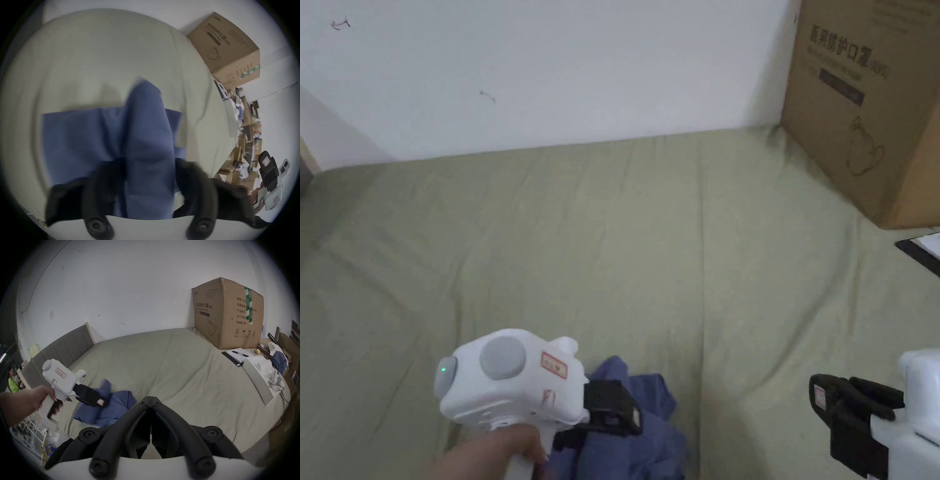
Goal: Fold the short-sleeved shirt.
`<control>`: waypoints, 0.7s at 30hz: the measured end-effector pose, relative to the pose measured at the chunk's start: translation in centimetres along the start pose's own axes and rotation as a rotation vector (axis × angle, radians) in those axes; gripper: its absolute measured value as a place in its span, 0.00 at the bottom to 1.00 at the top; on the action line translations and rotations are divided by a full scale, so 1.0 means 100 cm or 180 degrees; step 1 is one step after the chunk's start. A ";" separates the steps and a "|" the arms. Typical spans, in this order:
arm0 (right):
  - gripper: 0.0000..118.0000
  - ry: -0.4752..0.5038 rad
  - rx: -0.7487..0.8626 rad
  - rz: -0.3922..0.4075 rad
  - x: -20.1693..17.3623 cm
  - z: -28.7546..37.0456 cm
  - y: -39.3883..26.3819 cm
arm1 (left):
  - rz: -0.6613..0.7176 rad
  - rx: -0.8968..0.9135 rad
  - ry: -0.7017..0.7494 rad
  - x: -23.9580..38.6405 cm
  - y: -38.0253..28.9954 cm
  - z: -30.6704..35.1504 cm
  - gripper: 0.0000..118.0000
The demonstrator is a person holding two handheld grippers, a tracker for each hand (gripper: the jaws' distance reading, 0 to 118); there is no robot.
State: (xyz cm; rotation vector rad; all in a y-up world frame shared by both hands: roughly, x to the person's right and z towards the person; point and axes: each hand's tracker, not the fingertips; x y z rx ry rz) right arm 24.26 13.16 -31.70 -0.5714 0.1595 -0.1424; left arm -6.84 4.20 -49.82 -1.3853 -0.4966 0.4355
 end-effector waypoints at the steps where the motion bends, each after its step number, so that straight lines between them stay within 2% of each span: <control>1: 0.00 -0.0008 -0.0014 -0.0036 0.002 0.000 0.000 | 0.0016 -0.0001 -0.0236 0.004 0.001 -0.005 0.92; 3: 0.00 -0.0016 -0.0041 -0.0075 0.004 -0.001 -0.001 | -0.0063 0.0194 -0.0778 0.006 0.004 0.000 0.98; 6: 0.00 0.0000 -0.0063 -0.0073 0.004 -0.004 -0.004 | 0.0124 0.0374 -0.0835 -0.009 0.001 0.026 0.98; 13: 0.00 0.0117 -0.0113 -0.0040 -0.002 -0.013 -0.007 | 0.0419 0.1073 -0.0069 -0.058 -0.033 0.100 0.93; 14: 0.00 0.0131 -0.0114 -0.0040 -0.003 -0.014 -0.007 | 0.0326 0.1195 0.0100 -0.062 -0.039 0.106 0.84; 17: 0.00 0.0151 -0.0131 -0.0021 -0.004 -0.015 -0.007 | 0.0070 0.1263 0.0564 -0.057 -0.047 0.099 0.06; 18: 0.00 0.0150 -0.0133 -0.0004 -0.004 -0.014 -0.006 | 0.0002 0.1321 0.0669 -0.053 -0.049 0.095 0.00; 21: 0.00 0.0123 -0.0125 0.0033 -0.003 -0.012 -0.005 | -0.0171 0.1218 0.0431 -0.037 -0.049 0.068 0.00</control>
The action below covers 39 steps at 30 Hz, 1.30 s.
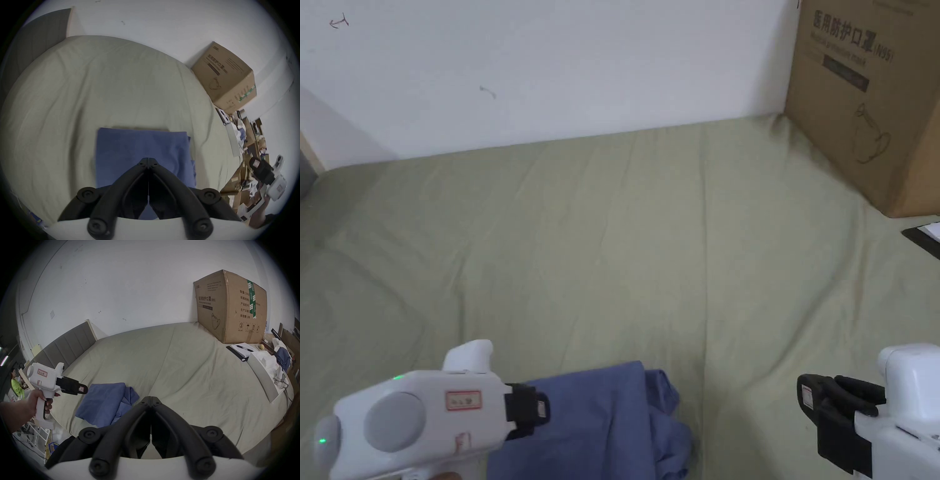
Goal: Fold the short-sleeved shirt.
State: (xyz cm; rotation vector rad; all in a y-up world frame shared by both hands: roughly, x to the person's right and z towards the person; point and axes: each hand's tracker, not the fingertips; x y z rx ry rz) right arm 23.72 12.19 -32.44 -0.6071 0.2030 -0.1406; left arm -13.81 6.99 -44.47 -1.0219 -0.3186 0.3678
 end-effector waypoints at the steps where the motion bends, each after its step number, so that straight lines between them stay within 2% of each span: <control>1: 0.00 -0.0014 0.0004 0.0007 0.001 0.001 0.001 | -0.0101 -0.0036 -0.0018 0.010 -0.003 -0.008 0.00; 6: 0.00 -0.0104 0.0019 0.0009 0.006 0.005 0.001 | -0.0737 -0.0477 -0.0022 0.063 -0.019 -0.066 0.00; 9: 0.00 -0.0162 0.0013 0.0033 0.004 0.005 0.001 | -0.0979 -0.0637 0.0275 0.076 -0.028 -0.093 0.00; 13: 0.00 -0.0087 0.0021 0.0022 -0.002 0.004 0.003 | -0.0740 -0.0563 0.0217 0.084 -0.029 -0.094 0.00; 15: 0.00 0.0008 0.0060 -0.0092 -0.007 0.004 0.006 | -0.0488 -0.0540 -0.0060 0.084 -0.026 -0.086 0.00; 16: 0.00 0.0104 0.0111 -0.0193 -0.008 0.005 0.008 | -0.0288 -0.0488 -0.0339 0.083 -0.024 -0.079 0.00; 18: 0.00 0.0415 0.0228 -0.0437 -0.009 0.012 0.015 | 0.0071 0.0191 -0.0944 0.083 -0.026 -0.035 0.00; 20: 0.00 0.0595 0.0397 -0.0550 -0.012 0.023 0.026 | -0.0174 0.0965 -0.0798 0.092 -0.024 0.024 0.00; 25: 0.00 0.0658 0.1102 -0.0350 -0.022 0.067 0.053 | -0.0656 0.2496 -0.0184 0.098 -0.034 0.149 0.00; 28: 0.00 0.0437 0.1668 -0.0080 -0.033 0.092 0.057 | -0.0743 0.3024 0.0355 0.093 -0.047 0.188 0.00; 31: 0.00 -0.0115 0.2183 0.0317 -0.047 0.104 0.045 | -0.1048 0.3382 0.0777 0.085 -0.066 0.201 0.00; 32: 0.00 -0.0198 0.2272 0.0369 -0.049 0.105 0.039 | -0.1119 0.3440 0.0904 0.082 -0.073 0.201 0.00; 33: 0.00 -0.0177 0.2291 0.0306 -0.050 0.109 0.035 | -0.1105 0.3422 0.1035 0.081 -0.080 0.203 0.00; 35: 0.00 -0.0003 0.2382 0.0226 -0.052 0.115 0.026 | -0.1063 0.3473 0.1018 0.077 -0.092 0.206 0.00; 36: 0.00 -0.0128 0.2457 0.0280 -0.056 0.117 0.021 | -0.1131 0.3572 0.1097 0.074 -0.099 0.205 0.00; 38: 0.00 -0.0821 0.2557 0.0590 -0.066 0.107 0.011 | -0.1287 0.3731 0.1221 0.063 -0.112 0.197 0.00; 39: 0.00 -0.1168 0.2522 0.0705 -0.068 0.097 0.005 | -0.1236 0.3653 0.1124 0.056 -0.115 0.192 0.00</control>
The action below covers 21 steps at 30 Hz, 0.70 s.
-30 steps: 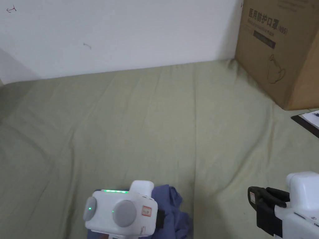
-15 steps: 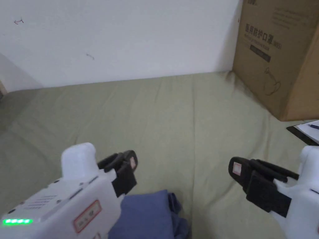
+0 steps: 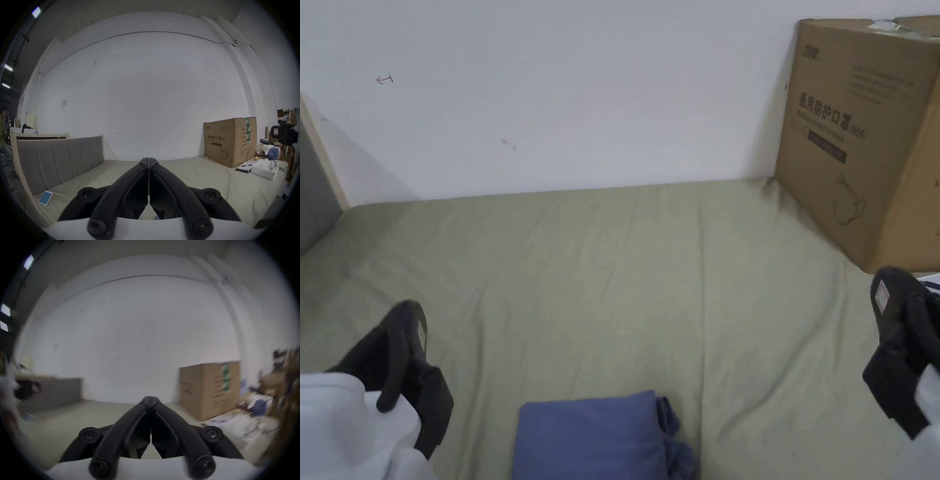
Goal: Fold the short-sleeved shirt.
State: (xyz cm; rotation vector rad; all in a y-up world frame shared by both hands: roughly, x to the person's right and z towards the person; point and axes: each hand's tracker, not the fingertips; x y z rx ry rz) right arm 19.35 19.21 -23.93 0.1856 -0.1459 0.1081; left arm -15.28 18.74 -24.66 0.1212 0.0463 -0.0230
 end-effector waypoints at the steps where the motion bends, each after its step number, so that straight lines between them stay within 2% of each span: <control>1: 0.00 -0.0110 -0.0092 0.0019 -0.002 -0.002 -0.011 | 0.0164 -0.0154 -0.0062 -0.003 -0.006 -0.002 0.00; 3: 0.00 0.0089 -0.0459 -0.0359 0.003 -0.008 -0.027 | 0.0266 -0.0506 0.0120 -0.004 -0.018 -0.007 0.00; 4: 0.00 0.0095 -0.0565 -0.0455 0.005 -0.009 -0.031 | 0.0271 -0.0535 0.0146 -0.005 -0.021 -0.006 0.00; 7: 0.00 -0.0042 -0.0363 -0.0338 0.006 0.000 -0.037 | 0.0233 -0.0546 0.0144 -0.007 -0.030 -0.005 0.00; 9: 0.00 0.0002 -0.0329 -0.0097 0.004 0.002 -0.035 | 0.0196 -0.0572 0.0161 -0.006 -0.033 -0.001 0.00; 21: 0.00 0.0068 -0.0472 -0.0336 -0.002 -0.004 -0.017 | 0.0173 -0.0542 0.0150 -0.006 -0.015 -0.002 0.00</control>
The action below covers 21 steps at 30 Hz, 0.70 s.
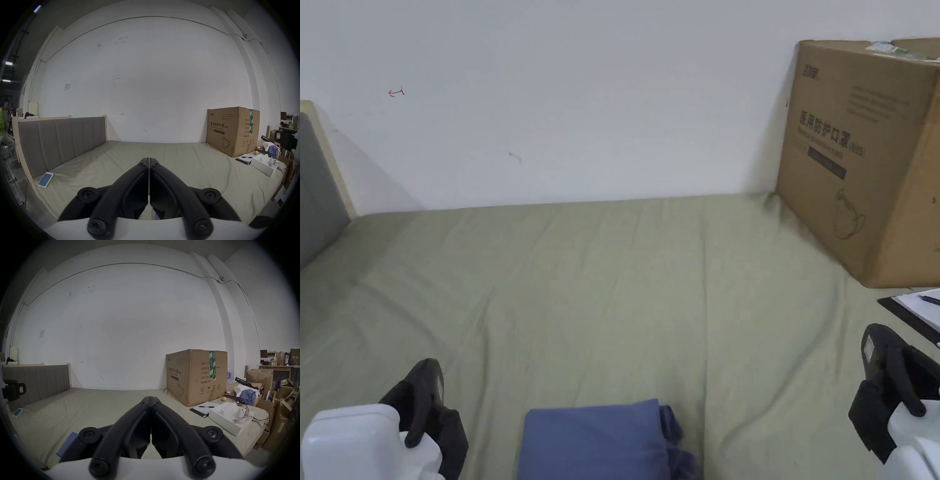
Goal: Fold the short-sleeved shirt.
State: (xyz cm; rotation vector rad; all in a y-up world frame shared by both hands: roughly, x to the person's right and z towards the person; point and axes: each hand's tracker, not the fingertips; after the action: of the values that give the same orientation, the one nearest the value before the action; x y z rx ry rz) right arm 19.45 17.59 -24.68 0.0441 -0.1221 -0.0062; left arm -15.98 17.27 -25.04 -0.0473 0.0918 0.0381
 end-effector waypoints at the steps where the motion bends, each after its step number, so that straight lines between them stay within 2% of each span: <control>1: 0.00 0.0169 -0.0041 -0.0058 -0.004 -0.006 0.003 | 0.0016 -0.0011 0.0017 -0.002 0.008 -0.003 0.00; 2: 0.00 0.0458 -0.0154 -0.0084 -0.010 -0.018 0.005 | 0.0063 -0.0063 0.0007 -0.005 0.017 -0.008 0.00; 4: 0.00 0.1080 -0.0724 -0.0052 -0.029 -0.052 -0.004 | 0.0235 -0.0264 -0.0134 -0.013 0.027 -0.018 0.00; 6: 0.00 0.1588 -0.1612 0.0237 -0.059 -0.092 -0.031 | 0.0397 -0.0513 -0.0216 -0.020 0.027 -0.026 0.00; 8: 0.00 0.1930 -0.2125 0.0488 -0.083 -0.115 -0.070 | 0.0485 -0.0591 -0.0245 -0.027 0.016 -0.028 0.00; 9: 0.00 0.1976 -0.2291 0.0623 -0.094 -0.122 -0.091 | 0.0507 -0.0660 -0.0253 -0.031 0.008 -0.030 0.00; 10: 0.00 0.2029 -0.2431 0.0663 -0.101 -0.127 -0.111 | 0.0514 -0.0787 -0.0248 -0.034 0.000 -0.032 0.00; 12: 0.00 0.1944 -0.2767 0.0715 -0.111 -0.138 -0.143 | 0.0620 -0.1154 -0.0342 -0.045 -0.020 -0.044 0.00; 15: 0.00 0.1858 -0.3109 0.0731 -0.113 -0.145 -0.178 | 0.1221 -0.1738 -0.0916 -0.073 -0.048 -0.076 0.00; 17: 0.00 0.1897 -0.3078 0.0733 -0.113 -0.145 -0.187 | 0.1656 -0.2136 -0.1094 -0.092 -0.071 -0.105 0.01; 19: 0.00 0.1929 -0.3008 0.0730 -0.110 -0.143 -0.187 | 0.2069 -0.2550 -0.1264 -0.107 -0.095 -0.135 0.09; 21: 0.00 0.1928 -0.3026 0.0644 -0.108 -0.145 -0.188 | 0.2164 -0.2901 -0.1504 -0.117 -0.117 -0.163 0.22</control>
State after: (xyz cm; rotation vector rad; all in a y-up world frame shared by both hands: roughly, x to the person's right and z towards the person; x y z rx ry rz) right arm 10.45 -0.47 -41.17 -0.9115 0.4900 0.1503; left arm -28.61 4.34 -39.68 -0.9134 -0.3945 0.7671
